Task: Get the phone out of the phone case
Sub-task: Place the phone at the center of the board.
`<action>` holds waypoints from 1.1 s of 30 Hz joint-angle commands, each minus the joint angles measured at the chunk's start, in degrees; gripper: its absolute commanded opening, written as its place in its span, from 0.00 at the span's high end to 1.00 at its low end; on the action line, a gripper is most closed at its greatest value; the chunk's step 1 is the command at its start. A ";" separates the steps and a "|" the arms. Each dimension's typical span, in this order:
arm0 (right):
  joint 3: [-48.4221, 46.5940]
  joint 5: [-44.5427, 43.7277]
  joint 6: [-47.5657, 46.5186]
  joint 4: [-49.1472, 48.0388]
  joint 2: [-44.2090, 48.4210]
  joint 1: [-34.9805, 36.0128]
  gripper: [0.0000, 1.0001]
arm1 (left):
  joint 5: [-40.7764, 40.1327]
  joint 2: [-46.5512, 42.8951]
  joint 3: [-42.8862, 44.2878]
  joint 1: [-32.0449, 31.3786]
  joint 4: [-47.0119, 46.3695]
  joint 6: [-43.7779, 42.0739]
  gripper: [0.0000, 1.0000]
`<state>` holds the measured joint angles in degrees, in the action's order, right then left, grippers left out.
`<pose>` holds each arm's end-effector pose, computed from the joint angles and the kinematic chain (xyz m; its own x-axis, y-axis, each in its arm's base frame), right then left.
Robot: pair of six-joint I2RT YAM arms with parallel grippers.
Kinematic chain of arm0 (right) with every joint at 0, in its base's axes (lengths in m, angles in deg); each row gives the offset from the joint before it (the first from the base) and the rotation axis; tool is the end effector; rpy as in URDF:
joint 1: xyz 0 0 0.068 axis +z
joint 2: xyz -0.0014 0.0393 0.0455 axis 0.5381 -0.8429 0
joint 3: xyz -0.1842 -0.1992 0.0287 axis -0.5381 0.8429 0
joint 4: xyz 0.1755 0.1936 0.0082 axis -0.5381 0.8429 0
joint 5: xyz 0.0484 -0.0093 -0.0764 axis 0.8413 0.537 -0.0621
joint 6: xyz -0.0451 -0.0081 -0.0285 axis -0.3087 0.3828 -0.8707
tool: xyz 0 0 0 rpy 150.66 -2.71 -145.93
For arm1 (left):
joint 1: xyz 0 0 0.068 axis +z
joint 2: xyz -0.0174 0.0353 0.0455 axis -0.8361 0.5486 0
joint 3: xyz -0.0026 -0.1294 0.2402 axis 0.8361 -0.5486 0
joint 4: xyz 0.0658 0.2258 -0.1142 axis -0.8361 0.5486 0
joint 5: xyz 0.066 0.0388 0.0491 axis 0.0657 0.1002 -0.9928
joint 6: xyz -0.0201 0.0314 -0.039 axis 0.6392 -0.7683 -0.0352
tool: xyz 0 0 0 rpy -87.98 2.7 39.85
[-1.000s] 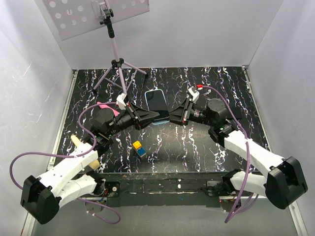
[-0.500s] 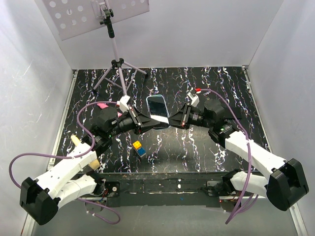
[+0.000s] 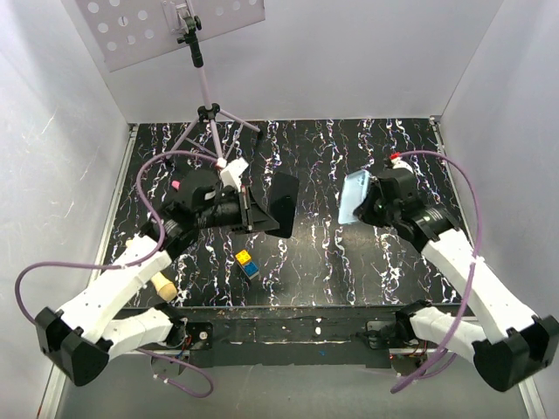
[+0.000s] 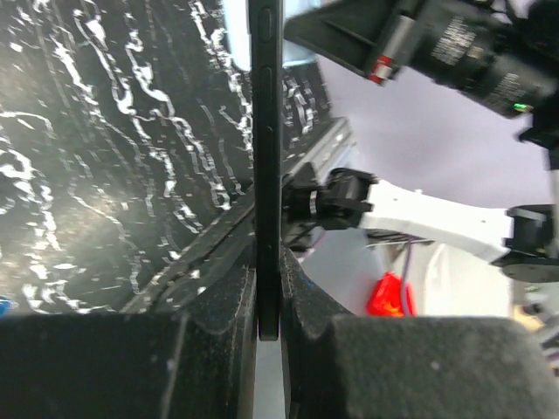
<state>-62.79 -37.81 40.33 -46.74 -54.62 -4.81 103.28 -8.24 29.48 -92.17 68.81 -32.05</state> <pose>0.2017 0.1001 0.3198 -0.6551 0.3524 -0.6683 0.0654 0.9077 0.4145 0.1691 -0.1424 0.3398 -0.8784 -0.1699 -0.4467 0.3276 0.4663 -0.8217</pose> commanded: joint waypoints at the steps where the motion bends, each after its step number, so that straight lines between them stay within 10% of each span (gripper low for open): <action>1: -0.27 -7.00 -7.38 6.12 8.46 -0.06 0.99 | -2.07 8.83 10.14 -0.24 14.51 -23.05 1.00; 10: 1.83 -2.10 -5.89 15.27 17.25 -0.15 0.99 | -12.26 42.75 34.82 -0.33 26.82 -49.42 1.00; 22: 15.80 16.98 2.28 11.75 31.24 -0.06 0.99 | -1.73 79.59 79.22 4.14 47.66 -67.46 1.00; 33: 19.41 28.41 6.93 8.78 29.92 -0.06 0.99 | 0.73 86.99 85.66 10.04 46.27 -71.87 1.00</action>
<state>-44.43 -17.86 43.71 -32.57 -24.13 -4.92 100.20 78.05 111.88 -82.18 114.03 -100.37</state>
